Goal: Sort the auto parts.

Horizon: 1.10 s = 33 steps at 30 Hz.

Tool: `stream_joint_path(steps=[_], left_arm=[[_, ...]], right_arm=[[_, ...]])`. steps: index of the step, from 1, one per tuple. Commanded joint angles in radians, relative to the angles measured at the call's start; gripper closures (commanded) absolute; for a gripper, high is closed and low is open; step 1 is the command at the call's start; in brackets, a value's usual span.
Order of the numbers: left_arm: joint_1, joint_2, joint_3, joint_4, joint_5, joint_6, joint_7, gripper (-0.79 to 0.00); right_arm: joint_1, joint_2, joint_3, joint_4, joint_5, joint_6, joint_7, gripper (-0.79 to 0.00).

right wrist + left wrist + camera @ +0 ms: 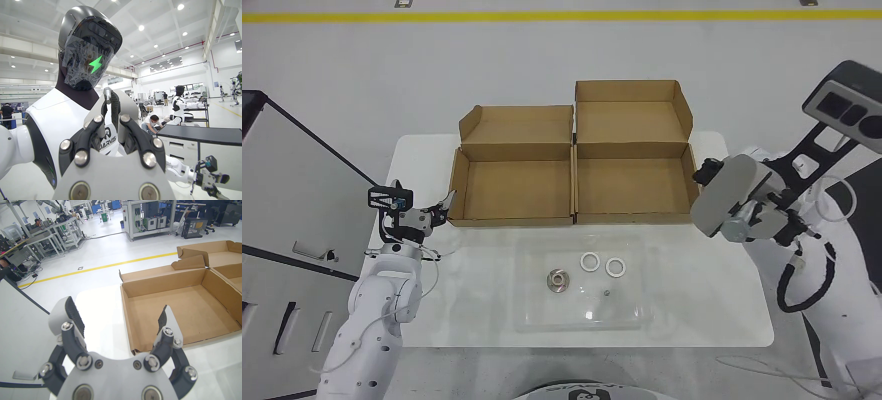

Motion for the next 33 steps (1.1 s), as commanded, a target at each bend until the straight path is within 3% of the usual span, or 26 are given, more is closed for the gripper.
stream_joint_path(steps=[1,22,33], left_arm=[[0.0,0.0,0.0,0.0,0.0,0.0,0.0,-0.785],[0.0,0.0,0.0,0.0,0.0,0.0,0.0,-0.785],[0.0,0.0,0.0,0.0,0.0,0.0,0.0,-0.785]], right_arm=[[0.0,0.0,0.0,0.0,0.0,0.0,0.0,0.0],[-0.002,0.0,0.001,-0.002,-0.001,0.004,-0.004,0.0],[-0.016,-0.024,-0.012,-0.049,0.014,0.0,-0.039,0.0]])
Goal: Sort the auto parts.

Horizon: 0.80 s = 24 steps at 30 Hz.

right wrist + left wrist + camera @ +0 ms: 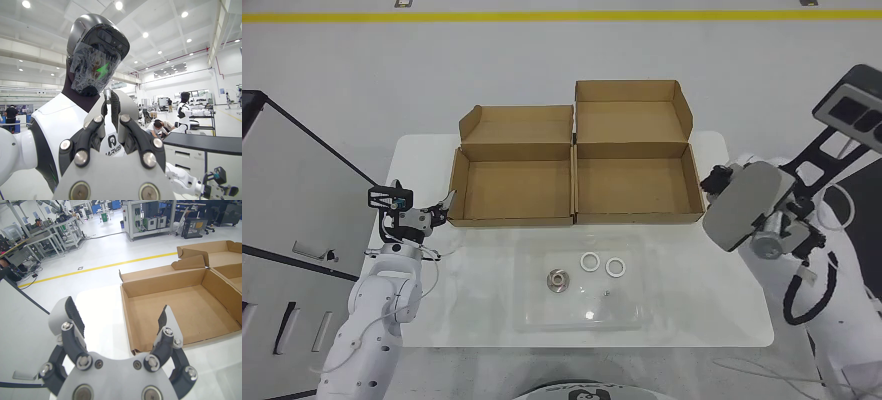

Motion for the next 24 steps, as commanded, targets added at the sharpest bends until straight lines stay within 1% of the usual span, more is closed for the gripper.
stream_joint_path(steps=[1,5,12,15,18,24], left_arm=[[0.0,0.0,0.0,0.0,0.0,0.0,0.0,-0.785],[0.0,0.0,0.0,0.0,0.0,0.0,0.0,-0.785],[0.0,0.0,0.0,0.0,0.0,0.0,0.0,-0.785],[0.0,0.0,0.0,0.0,0.0,0.0,0.0,-0.785],[0.0,0.0,0.0,0.0,0.0,0.0,0.0,-0.785],[0.0,0.0,0.0,0.0,0.0,0.0,0.0,-0.785]], right_arm=[[0.004,-0.004,-0.008,0.001,0.012,0.0,0.01,0.0],[0.012,-0.012,-0.012,0.014,0.016,0.006,0.03,0.0],[0.013,-0.013,0.034,0.041,-0.096,0.105,0.054,0.0],[0.003,-0.015,0.048,0.03,-0.116,0.123,0.051,0.0],[-0.005,-0.02,0.045,0.019,-0.093,0.104,0.042,0.0],[0.004,-0.04,0.008,0.01,0.002,0.002,0.016,0.0]])
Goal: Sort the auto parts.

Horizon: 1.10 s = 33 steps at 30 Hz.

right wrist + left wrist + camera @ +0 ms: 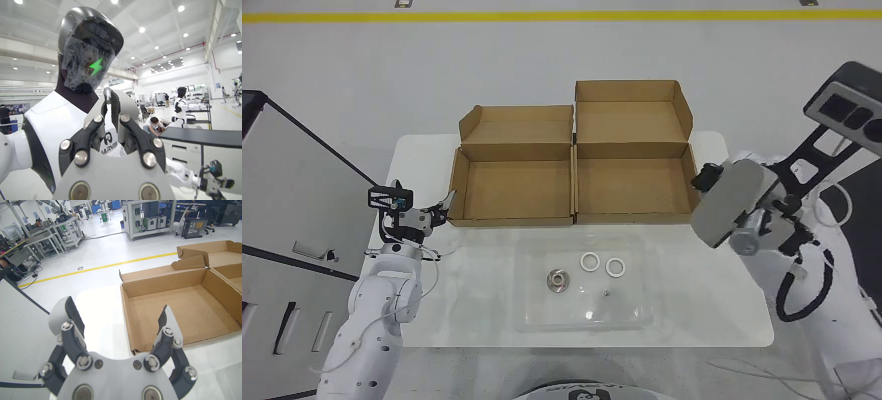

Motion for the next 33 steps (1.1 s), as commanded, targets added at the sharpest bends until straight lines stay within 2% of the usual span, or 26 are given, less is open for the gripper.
stream_joint_path(steps=[1,8,13,33], left_arm=[[0.0,0.0,0.0,0.0,0.0,0.0,0.0,-0.785],[0.0,0.0,0.0,0.0,0.0,0.0,0.0,-0.785],[0.0,0.0,0.0,0.0,0.0,0.0,0.0,-0.785],[0.0,0.0,0.0,0.0,0.0,0.0,0.0,-0.785]], right_arm=[[0.008,-0.007,-0.011,-0.005,0.031,-0.015,-0.006,0.0],[0.03,-0.043,-0.025,-0.019,0.113,-0.015,0.024,0.0],[0.038,-0.059,-0.038,-0.002,0.085,-0.013,0.026,0.0],[0.029,-0.067,-0.028,0.018,0.049,0.009,0.048,0.0]])
